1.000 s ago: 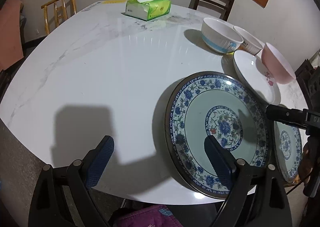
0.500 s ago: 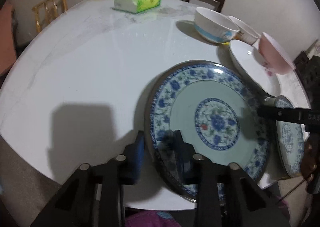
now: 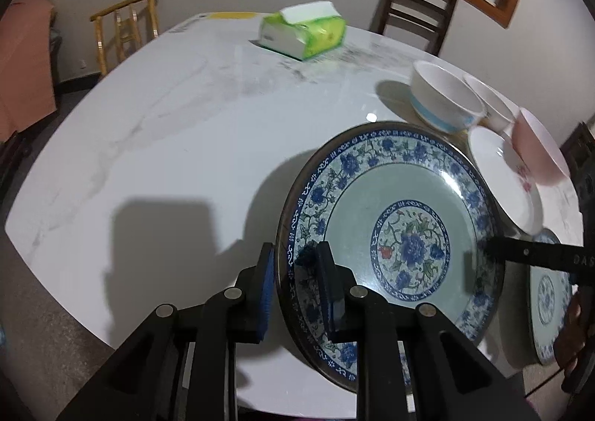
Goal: Organize plates and bowls
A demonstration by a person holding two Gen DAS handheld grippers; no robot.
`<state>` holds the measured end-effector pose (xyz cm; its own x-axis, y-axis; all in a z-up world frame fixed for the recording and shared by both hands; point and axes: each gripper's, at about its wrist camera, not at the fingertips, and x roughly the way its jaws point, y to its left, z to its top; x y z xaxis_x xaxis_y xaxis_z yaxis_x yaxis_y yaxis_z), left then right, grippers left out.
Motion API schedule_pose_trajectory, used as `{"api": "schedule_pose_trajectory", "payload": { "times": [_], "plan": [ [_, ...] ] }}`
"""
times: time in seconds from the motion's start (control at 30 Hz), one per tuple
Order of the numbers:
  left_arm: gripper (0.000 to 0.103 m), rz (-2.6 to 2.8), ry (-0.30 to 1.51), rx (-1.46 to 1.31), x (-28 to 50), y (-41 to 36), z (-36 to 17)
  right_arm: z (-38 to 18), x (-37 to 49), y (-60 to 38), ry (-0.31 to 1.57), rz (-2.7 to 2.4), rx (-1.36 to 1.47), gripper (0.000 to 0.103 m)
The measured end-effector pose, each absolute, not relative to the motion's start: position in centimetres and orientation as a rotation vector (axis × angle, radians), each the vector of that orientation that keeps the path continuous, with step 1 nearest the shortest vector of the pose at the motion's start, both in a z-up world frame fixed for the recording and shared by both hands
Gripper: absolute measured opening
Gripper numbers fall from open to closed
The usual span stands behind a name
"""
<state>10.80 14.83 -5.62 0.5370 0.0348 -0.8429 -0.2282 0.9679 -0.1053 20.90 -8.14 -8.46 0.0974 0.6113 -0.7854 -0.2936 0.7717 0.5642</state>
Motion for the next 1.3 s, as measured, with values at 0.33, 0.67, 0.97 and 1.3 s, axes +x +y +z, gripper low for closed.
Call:
{"api": "schedule_pose_trajectory", "payload": {
  "times": [0.33, 0.67, 0.97, 1.3],
  "plan": [
    [0.006, 0.199, 0.978, -0.203, 12.2, 16.3, -5.8, -8.5, 21.8, -4.0, 1.345, 0.721, 0.297, 0.008],
    [0.009, 0.218, 0.941, -0.213, 11.8, 16.8, -5.8, -9.2, 21.4, -4.8, 1.337, 0.667, 0.237, 0.012],
    [0.064, 0.281, 0.775, -0.104, 9.7, 14.9, -3.5, -2.7, 16.9, -11.3, 1.07, 0.686, 0.33, 0.012],
    [0.067, -0.098, 0.716, -0.175, 4.9, 5.8, -2.5, 1.2, 5.0, -25.8, 0.735, 0.282, 0.022, 0.04]
  ]
}}
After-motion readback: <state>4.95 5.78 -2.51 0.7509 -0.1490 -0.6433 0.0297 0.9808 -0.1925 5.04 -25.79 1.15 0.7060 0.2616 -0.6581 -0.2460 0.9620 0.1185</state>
